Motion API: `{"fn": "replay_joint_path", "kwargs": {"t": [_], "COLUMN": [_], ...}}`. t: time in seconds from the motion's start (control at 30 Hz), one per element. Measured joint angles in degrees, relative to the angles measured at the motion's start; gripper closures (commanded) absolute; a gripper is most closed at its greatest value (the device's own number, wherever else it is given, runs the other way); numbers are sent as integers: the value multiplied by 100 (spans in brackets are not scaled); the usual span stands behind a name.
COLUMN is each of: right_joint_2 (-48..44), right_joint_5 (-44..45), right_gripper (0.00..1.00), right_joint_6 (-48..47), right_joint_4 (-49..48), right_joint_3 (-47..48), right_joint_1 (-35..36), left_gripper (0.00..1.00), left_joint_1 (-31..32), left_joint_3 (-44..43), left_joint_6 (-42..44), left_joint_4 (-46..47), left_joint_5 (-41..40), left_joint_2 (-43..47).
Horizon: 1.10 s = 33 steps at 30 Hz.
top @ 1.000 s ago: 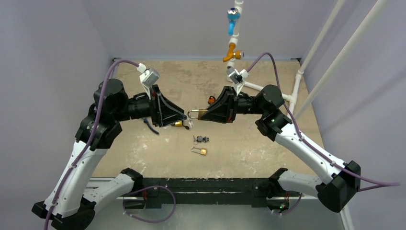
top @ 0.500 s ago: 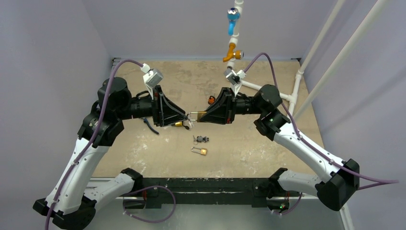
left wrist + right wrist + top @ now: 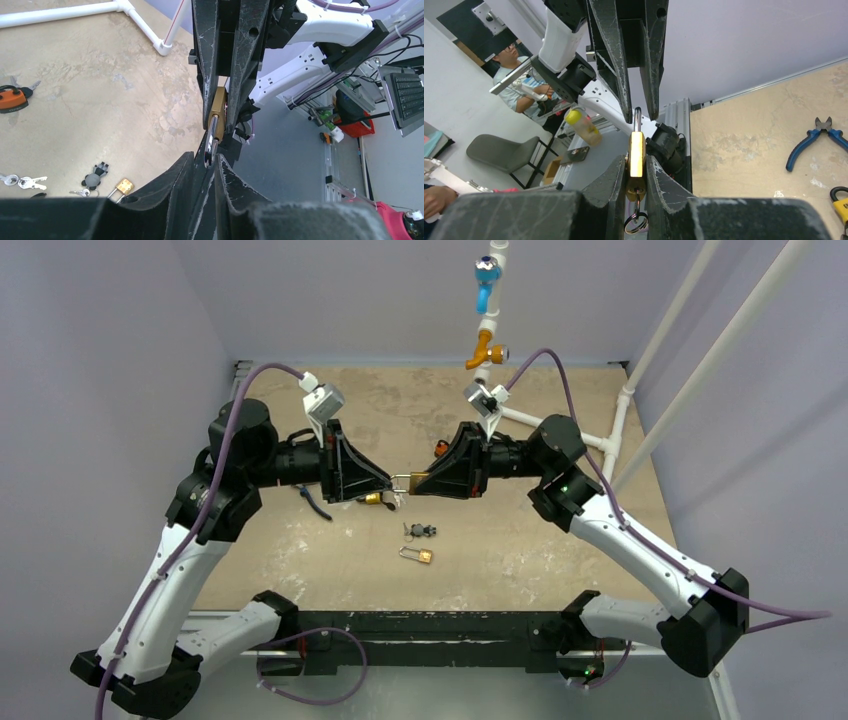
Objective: Lock with the key
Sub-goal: Lock the lock.
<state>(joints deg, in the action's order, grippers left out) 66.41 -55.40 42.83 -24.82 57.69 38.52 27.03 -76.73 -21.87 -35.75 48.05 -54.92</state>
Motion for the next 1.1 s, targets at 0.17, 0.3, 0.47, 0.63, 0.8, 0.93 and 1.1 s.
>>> {"fn": "replay_joint_path", "kwargs": {"t": [0.17, 0.3, 0.47, 0.63, 0.8, 0.93, 1.1], "right_joint_2": [0, 2, 2, 2, 0, 0, -2], "right_joint_5": [13, 20, 31, 33, 26, 17, 15], "right_gripper": [100, 100, 100, 100, 100, 100, 100], "right_joint_6": [2, 0, -17, -37, -39, -44, -59], "right_joint_4": [0, 2, 17, 57, 98, 133, 162], "right_joint_3": [37, 37, 37, 37, 37, 39, 48], "right_joint_1": [7, 22, 63, 81, 92, 146, 223], "left_gripper": [84, 89, 96, 100, 100, 100, 100], "left_joint_1": [0, 0, 13, 72, 219, 400, 544], "left_joint_3": [0, 0, 0, 0, 0, 2, 2], "left_joint_6": [15, 20, 22, 35, 48, 50, 52], "left_joint_4": [0, 0, 0, -2, -7, -39, -114], "left_joint_5": [46, 127, 201, 192, 24, -151, -348], "left_joint_2": [-22, -26, -26, -33, -33, -33, 13]}}
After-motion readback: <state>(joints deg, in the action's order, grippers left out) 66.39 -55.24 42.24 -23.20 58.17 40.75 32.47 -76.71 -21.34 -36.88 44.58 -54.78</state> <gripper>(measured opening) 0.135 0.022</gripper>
